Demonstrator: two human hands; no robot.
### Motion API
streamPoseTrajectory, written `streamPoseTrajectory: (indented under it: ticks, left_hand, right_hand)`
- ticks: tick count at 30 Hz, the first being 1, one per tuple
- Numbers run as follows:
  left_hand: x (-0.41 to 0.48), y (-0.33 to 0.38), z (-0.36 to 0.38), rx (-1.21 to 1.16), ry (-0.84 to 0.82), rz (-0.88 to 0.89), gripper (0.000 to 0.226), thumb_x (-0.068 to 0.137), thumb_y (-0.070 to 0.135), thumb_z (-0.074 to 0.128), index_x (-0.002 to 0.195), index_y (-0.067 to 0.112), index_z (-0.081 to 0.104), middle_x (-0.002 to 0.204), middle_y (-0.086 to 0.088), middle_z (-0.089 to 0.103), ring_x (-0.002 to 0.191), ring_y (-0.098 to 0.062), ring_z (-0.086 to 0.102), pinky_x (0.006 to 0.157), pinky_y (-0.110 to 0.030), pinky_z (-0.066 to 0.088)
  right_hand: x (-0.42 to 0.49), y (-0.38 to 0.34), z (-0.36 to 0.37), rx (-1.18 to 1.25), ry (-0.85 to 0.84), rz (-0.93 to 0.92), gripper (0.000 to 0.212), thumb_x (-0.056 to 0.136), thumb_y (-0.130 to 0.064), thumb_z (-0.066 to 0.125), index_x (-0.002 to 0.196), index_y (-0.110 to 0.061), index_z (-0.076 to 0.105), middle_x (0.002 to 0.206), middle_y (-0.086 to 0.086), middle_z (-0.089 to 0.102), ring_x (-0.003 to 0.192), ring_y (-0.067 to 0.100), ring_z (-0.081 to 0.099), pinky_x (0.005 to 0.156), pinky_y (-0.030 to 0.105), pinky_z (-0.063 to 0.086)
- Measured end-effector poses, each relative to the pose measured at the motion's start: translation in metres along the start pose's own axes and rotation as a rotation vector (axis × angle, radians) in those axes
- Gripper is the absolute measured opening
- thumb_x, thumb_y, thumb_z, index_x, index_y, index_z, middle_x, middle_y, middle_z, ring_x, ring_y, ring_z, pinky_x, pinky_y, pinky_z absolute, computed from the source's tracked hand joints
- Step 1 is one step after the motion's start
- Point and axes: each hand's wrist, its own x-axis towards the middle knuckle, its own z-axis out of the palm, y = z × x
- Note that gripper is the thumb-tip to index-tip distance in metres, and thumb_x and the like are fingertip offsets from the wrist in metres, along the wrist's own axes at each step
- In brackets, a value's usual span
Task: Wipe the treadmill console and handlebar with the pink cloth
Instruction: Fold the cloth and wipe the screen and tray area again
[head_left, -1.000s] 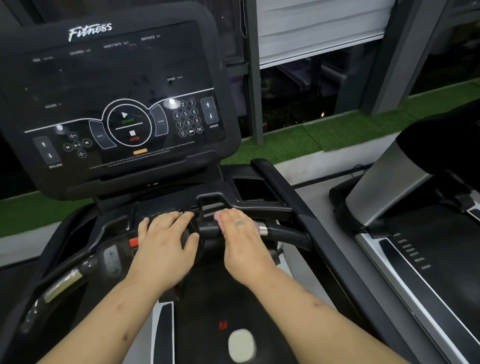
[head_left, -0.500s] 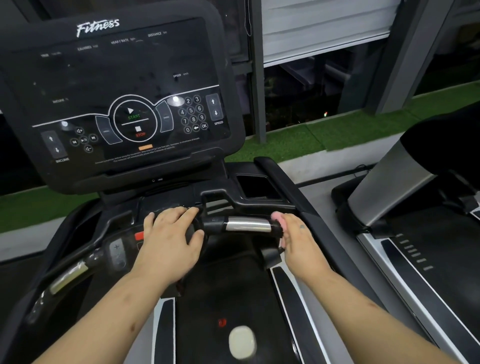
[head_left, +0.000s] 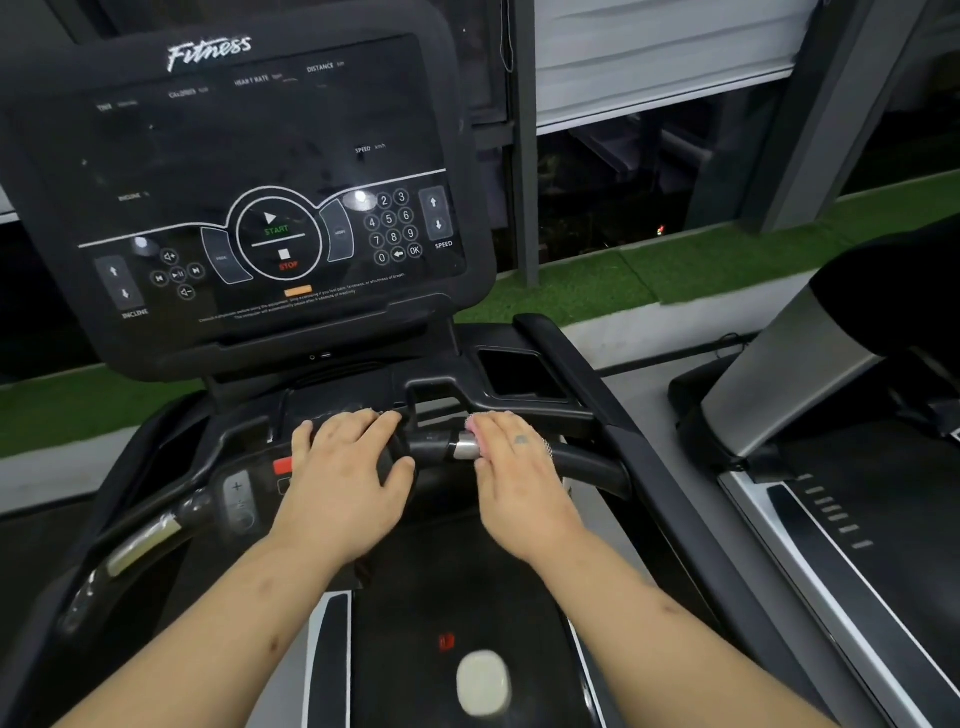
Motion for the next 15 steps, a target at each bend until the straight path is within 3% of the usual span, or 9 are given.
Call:
streamPoseTrajectory:
  ticks: [6, 11, 15]
  left_hand:
    - [-0.002, 0.001, 0.0, 0.008, -0.001, 0.009, 0.06, 0.102, 0.054, 0.045, 0.157, 0.033, 0.039, 0.161, 0.004, 0.041, 0.153, -0.018, 0.027, 0.129, -0.051, 0.004]
    - [-0.003, 0.001, -0.004, 0.006, -0.008, 0.015, 0.06, 0.102, 0.054, 0.043, 0.158, 0.033, 0.036, 0.163, 0.006, 0.037, 0.154, -0.016, 0.023, 0.129, -0.049, 0.001]
    - [-0.004, 0.0, -0.006, -0.014, -0.014, 0.039, 0.06, 0.103, 0.052, 0.045, 0.158, 0.032, 0.036, 0.163, 0.006, 0.036, 0.154, -0.016, 0.022, 0.129, -0.05, 0.001]
  right_hand:
    - [-0.009, 0.037, -0.019, -0.024, 0.012, 0.057, 0.042, 0.107, -0.026, 0.033, 0.148, -0.029, 0.044, 0.143, -0.01, 0.049, 0.14, 0.01, 0.041, 0.12, 0.039, 0.035]
    - [-0.025, 0.064, -0.039, 0.022, 0.041, 0.162, 0.044, 0.104, -0.021, 0.037, 0.144, -0.033, 0.048, 0.128, -0.011, 0.054, 0.12, 0.008, 0.052, 0.111, 0.038, 0.045]
    - [-0.04, 0.084, -0.045, 0.054, 0.03, 0.282, 0.042, 0.105, -0.033, 0.031, 0.143, -0.042, 0.046, 0.123, -0.009, 0.054, 0.116, 0.011, 0.053, 0.105, 0.039, 0.049]
